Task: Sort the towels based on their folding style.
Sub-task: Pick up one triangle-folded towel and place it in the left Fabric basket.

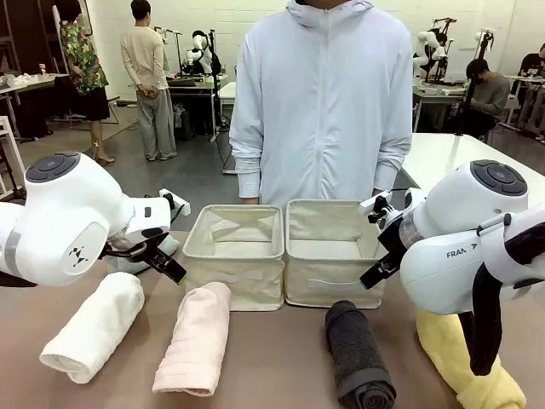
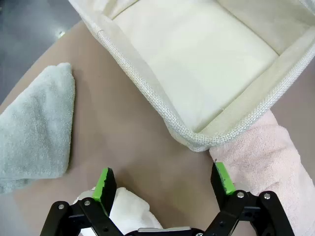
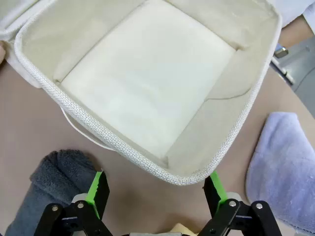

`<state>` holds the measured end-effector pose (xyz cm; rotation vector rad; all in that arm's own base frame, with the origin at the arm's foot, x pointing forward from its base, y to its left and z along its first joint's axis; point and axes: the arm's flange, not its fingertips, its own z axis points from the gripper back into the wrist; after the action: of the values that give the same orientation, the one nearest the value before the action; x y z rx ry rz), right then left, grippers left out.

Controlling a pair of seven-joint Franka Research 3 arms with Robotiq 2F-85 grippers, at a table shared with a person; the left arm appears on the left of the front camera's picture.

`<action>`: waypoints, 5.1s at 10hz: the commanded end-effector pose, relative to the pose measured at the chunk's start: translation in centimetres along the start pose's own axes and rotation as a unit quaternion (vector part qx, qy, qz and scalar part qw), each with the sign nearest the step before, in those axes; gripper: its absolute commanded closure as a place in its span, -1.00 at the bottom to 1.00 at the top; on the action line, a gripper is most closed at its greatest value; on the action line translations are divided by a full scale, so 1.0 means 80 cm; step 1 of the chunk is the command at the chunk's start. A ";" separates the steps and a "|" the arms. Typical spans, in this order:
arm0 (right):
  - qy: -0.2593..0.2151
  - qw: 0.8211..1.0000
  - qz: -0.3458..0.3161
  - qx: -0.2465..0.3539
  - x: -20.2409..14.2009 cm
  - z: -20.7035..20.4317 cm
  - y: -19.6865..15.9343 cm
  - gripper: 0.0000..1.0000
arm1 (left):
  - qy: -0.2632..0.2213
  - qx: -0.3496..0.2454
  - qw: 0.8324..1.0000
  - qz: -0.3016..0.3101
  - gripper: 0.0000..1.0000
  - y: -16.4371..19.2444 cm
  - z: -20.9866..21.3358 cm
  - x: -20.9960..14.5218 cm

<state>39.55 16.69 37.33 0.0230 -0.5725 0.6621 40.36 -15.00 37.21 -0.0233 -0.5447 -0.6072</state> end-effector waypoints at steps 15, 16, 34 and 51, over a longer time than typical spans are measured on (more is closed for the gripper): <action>0.000 1.000 0.000 0.000 0.000 0.000 0.000 -1.00 | 0.000 0.000 1.000 0.000 -1.00 0.000 0.000 0.000; 0.000 1.000 0.000 0.000 0.000 0.000 0.000 -1.00 | 0.000 0.000 1.000 0.000 -1.00 0.000 0.000 0.000; 0.020 0.991 -0.004 -0.135 0.086 0.385 0.040 -1.00 | 0.002 0.140 0.983 -0.121 -1.00 -0.068 0.343 0.090; -0.226 0.919 -0.013 0.322 -0.129 0.464 -0.237 -1.00 | -0.254 -0.314 0.901 -0.160 -1.00 0.269 0.448 -0.105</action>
<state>26.05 -11.35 66.13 0.8179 -0.7702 0.8241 29.78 13.55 66.25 -0.7529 -0.8346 -1.0680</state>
